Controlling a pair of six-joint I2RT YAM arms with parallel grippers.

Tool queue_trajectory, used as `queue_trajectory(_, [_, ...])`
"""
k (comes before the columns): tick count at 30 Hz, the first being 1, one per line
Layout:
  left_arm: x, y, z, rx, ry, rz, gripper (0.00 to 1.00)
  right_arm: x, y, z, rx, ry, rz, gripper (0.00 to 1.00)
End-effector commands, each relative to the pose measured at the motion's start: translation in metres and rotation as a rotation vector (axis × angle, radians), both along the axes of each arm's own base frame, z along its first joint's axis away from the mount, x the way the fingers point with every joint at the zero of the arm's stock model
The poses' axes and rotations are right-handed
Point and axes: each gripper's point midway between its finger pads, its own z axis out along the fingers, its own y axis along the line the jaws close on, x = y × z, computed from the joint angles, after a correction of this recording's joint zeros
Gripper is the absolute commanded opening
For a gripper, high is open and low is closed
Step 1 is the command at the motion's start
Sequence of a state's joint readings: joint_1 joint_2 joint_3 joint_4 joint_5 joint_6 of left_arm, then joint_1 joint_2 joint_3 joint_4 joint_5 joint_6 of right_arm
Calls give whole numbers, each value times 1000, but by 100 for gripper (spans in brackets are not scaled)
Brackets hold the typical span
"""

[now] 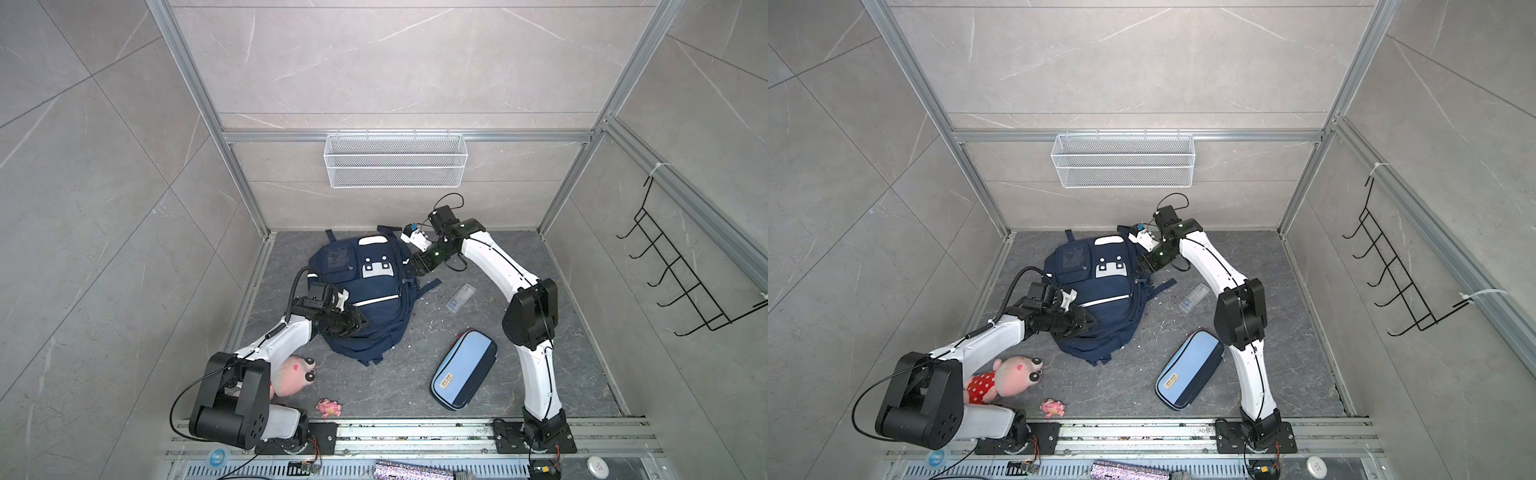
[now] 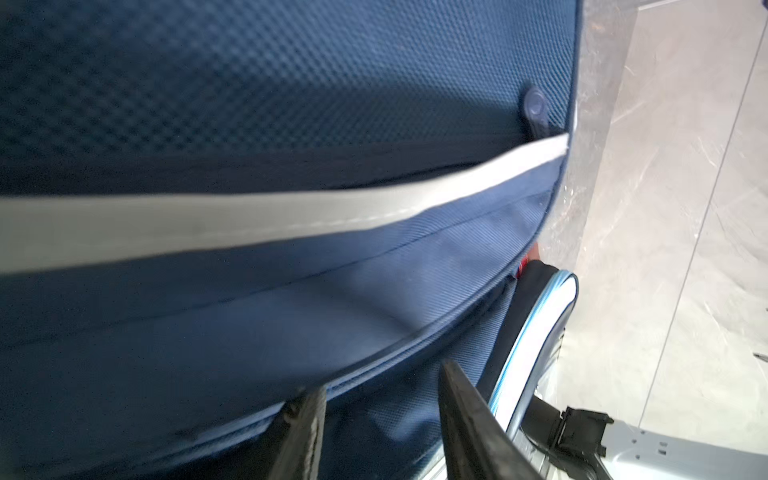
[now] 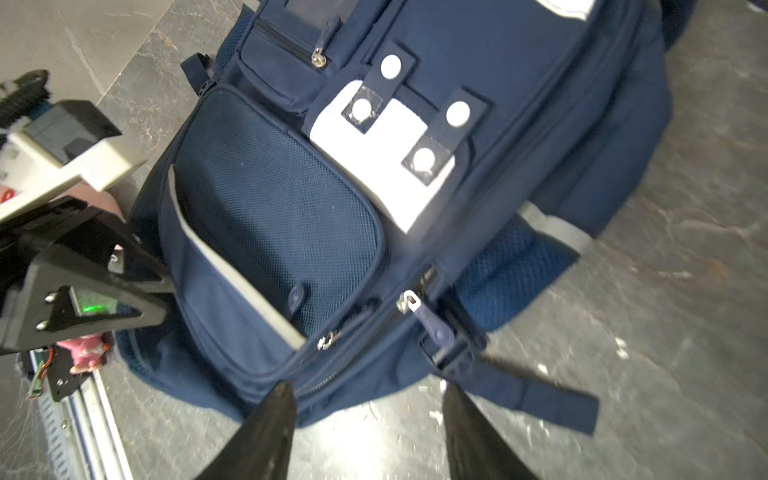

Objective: Pack the student bag

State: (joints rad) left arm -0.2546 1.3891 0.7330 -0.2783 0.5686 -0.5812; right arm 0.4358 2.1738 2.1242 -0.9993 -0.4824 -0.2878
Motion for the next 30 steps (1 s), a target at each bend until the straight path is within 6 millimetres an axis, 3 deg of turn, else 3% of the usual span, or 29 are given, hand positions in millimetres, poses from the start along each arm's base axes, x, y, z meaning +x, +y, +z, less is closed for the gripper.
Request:
queue_trajectory(1, [13, -11, 18, -48, -96, -66, 47, -19, -17, 22, -34, -7, -3, 59])
queue_trajectory(7, [6, -13, 6, -68, -69, -68, 45, -26, -22, 21, -56, 16, 0, 59])
queue_trajectory(15, [4, -13, -2, -72, -15, -40, 39, 0, -19, 1, -83, -45, 78, 57])
queue_trajectory(19, [-3, -8, -9, -48, 53, -5, 36, 0, -17, -14, -103, -57, 147, 57])
queue_trajectory(25, [-21, 6, -21, 46, 157, 8, 34, -16, 5, -40, -139, -73, 276, 54])
queue_trajectory(30, [-28, 14, -26, 83, 180, 36, 32, -5, 19, -50, -110, -107, 313, 51])
